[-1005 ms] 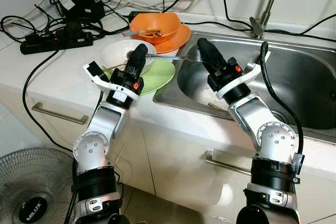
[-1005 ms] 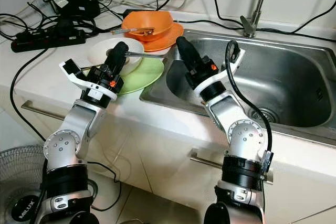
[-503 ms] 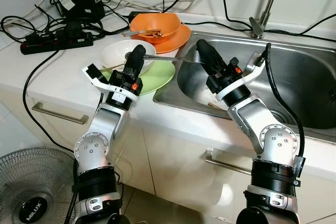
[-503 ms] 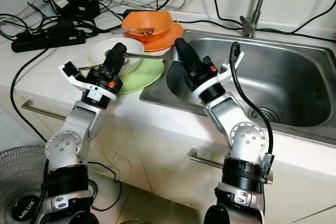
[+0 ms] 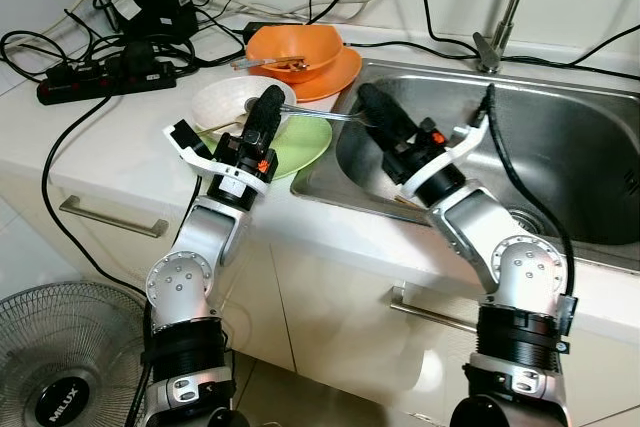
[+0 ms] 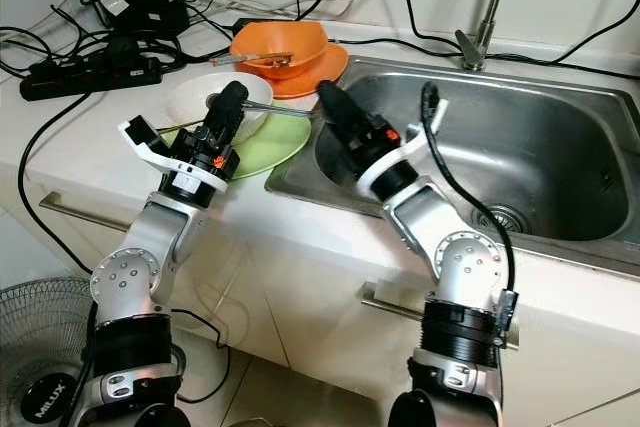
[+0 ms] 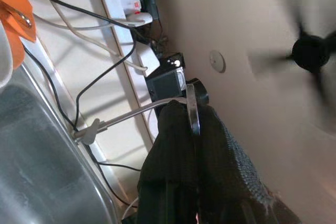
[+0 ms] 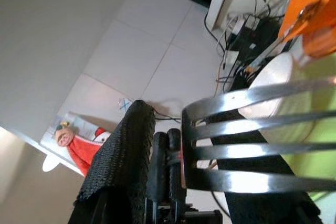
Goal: Kitchen organization
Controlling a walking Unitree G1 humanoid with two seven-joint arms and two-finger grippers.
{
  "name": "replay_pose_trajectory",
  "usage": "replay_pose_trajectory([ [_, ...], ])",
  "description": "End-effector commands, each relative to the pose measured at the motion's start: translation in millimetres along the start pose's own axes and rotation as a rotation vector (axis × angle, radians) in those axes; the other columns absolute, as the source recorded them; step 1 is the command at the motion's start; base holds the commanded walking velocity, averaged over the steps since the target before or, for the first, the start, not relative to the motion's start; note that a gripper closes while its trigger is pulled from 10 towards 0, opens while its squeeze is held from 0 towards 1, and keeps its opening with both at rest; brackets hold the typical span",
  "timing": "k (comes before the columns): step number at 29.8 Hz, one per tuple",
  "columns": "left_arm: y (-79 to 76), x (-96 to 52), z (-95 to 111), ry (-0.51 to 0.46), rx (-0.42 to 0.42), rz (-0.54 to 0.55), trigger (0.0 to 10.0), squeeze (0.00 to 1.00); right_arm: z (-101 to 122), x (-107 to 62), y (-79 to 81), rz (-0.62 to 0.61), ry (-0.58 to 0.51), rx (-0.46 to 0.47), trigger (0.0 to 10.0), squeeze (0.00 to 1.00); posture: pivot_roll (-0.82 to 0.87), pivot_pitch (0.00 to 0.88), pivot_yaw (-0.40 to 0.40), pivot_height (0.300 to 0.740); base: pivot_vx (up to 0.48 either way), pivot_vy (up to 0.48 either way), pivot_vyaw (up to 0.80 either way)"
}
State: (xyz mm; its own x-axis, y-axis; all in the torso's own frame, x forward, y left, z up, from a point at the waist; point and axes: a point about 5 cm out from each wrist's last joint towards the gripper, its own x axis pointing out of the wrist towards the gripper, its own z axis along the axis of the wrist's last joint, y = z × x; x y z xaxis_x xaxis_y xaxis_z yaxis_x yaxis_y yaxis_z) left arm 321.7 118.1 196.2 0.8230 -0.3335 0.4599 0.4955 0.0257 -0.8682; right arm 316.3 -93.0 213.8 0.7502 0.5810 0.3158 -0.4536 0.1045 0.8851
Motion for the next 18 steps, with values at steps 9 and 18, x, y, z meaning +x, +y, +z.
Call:
replay_pose_trajectory([
  [9,-4.4,1.8,0.3,0.003,0.016,-0.028,0.0,0.00,4.8,-4.3,4.1,0.037,-0.040,0.077,0.0,0.00,-0.09,0.000,0.078,0.740,0.000,0.000,0.00],
  [18,-2.2,-0.1,2.2,-0.002,0.025,-0.016,0.0,0.00,6.2,-4.5,3.5,0.030,-0.041,0.086,0.0,0.00,-0.10,0.000,0.079,0.740,0.000,0.000,0.00],
])
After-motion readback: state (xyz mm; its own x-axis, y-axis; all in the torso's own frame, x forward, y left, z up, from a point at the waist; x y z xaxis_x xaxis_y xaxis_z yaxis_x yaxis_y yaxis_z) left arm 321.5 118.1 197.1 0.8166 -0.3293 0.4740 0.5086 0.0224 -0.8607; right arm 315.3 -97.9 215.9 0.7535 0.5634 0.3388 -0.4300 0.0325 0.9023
